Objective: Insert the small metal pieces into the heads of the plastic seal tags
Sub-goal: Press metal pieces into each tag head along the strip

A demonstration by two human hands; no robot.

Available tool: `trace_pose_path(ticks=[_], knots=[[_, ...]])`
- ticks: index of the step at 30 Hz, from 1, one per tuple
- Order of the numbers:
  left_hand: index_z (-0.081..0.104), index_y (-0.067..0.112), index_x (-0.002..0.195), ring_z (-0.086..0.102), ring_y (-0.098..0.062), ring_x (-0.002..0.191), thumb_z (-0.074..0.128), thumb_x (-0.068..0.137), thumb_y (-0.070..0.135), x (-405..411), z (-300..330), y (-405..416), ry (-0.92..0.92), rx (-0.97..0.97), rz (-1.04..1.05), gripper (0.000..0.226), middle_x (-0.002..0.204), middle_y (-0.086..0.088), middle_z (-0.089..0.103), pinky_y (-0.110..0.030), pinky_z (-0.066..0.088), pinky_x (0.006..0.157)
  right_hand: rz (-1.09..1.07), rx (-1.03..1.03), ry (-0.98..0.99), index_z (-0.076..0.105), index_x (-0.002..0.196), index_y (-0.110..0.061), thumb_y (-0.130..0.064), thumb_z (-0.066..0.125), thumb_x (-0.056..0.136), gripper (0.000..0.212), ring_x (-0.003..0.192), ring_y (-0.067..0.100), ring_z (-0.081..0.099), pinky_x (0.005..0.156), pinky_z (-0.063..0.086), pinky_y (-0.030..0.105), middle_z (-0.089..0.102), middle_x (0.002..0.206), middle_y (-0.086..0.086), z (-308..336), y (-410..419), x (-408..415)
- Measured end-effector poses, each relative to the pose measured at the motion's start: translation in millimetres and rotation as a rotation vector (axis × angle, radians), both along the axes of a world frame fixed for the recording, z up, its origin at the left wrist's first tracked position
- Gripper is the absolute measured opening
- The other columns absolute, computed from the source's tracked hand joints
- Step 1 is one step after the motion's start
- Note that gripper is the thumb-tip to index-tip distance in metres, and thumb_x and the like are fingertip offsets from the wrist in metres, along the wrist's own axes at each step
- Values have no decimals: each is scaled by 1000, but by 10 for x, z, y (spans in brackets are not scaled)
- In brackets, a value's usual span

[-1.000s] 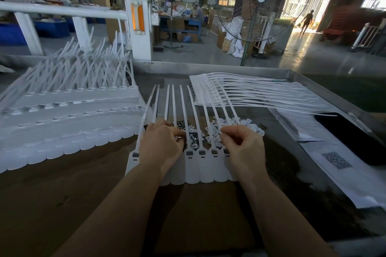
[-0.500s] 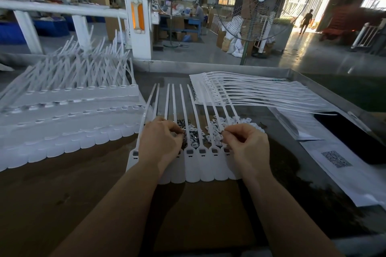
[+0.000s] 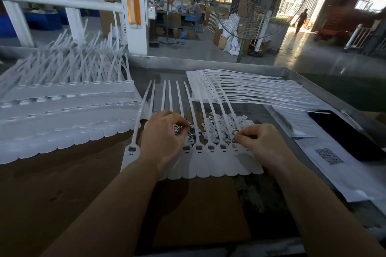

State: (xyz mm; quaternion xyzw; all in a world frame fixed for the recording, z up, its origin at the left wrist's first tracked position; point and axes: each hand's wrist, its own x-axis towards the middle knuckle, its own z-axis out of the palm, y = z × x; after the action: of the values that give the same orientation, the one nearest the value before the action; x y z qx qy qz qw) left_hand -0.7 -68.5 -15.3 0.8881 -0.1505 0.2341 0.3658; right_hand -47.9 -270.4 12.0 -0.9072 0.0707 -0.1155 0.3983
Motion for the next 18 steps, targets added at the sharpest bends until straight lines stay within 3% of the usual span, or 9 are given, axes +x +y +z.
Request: trace_pose_path(ticks=[8,13,18], knots=[[70,19,89,44,-7,81,67,83,19,-3,-9,-16,4,2,-60,7,79,23,42,-12,33,67,8,-65,80,72,96,-5,-15,60,89,17,68,-5,50,53,33,7,59,82,-6,-18,-57,7],[71,16,91,45,-7,81,66,84,18,7,-22,-11,11,8,-80,9,85,15,47,-17,36,72,22,-111,112,73,96,-8,-16,61,89,17,66,-5,50,45,35,4,59,80,-6,-19,-48,38],[71,16,92,48,-8,84,66,84,17,11,-31,-2,9,12,-103,9,86,14,49,-18,38,74,15,-110,118,74,90,-11,-17,65,86,12,68,-6,51,51,33,6,61,78,-7,-38,-38,42]])
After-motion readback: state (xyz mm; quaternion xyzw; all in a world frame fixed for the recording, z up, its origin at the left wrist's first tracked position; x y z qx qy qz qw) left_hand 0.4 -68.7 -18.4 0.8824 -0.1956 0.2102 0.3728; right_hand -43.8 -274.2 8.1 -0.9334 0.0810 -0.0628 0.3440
